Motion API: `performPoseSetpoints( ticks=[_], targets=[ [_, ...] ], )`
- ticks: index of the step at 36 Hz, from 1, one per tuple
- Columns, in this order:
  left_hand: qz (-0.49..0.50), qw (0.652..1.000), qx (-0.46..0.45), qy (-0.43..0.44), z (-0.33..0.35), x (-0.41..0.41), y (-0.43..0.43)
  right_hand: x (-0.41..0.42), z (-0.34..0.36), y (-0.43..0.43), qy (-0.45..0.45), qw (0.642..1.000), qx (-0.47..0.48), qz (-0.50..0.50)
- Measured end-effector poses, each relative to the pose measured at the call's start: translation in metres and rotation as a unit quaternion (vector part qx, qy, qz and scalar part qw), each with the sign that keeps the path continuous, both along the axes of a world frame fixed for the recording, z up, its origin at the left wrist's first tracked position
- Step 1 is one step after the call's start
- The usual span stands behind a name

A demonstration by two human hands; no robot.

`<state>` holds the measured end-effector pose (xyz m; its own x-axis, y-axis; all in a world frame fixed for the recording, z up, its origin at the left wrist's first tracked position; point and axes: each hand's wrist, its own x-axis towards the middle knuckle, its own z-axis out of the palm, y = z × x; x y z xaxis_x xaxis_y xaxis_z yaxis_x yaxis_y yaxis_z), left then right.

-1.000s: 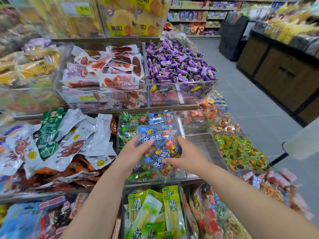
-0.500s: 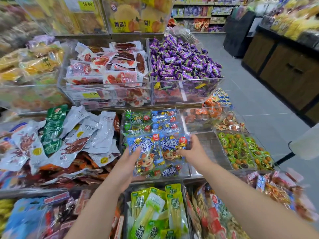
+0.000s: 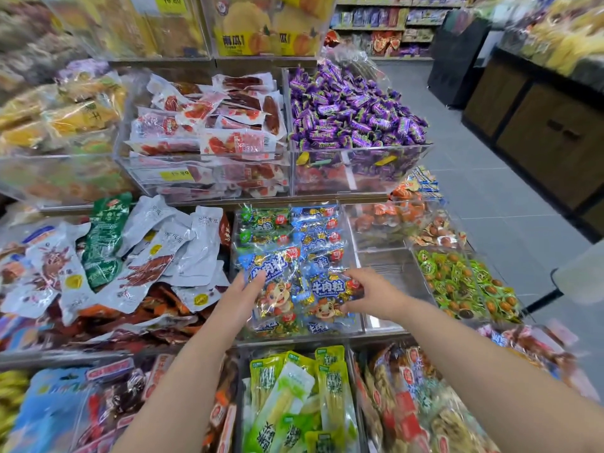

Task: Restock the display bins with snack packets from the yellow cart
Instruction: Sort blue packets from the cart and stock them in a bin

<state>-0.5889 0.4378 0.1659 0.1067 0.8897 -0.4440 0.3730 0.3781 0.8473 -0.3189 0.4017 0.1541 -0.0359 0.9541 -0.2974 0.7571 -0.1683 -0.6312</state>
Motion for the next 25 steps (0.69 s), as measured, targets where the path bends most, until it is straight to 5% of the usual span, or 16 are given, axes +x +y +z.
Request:
performPoseSetpoints(
  ticks=[5, 11, 16, 25],
  targets=[
    [-0.035, 0.998, -0.053, -0.014, -0.007, 0.002, -0.001, -0.020, -0.003, 0.005, -0.167, 0.975, 0.046, 0.137],
    [-0.010, 0.996, -0.084, -0.019, -0.016, 0.004, -0.004, -0.037, -0.002, 0.009, -0.326, 0.926, 0.050, 0.183],
    [0.024, 0.994, -0.083, -0.063, -0.015, 0.002, -0.002, -0.041, 0.011, 0.013, -0.282, 0.944, 0.049, 0.165],
    [0.094, 0.987, -0.081, -0.098, -0.007, 0.001, 0.009, -0.047, 0.020, 0.012, -0.389, 0.884, -0.040, 0.258]
  ],
)
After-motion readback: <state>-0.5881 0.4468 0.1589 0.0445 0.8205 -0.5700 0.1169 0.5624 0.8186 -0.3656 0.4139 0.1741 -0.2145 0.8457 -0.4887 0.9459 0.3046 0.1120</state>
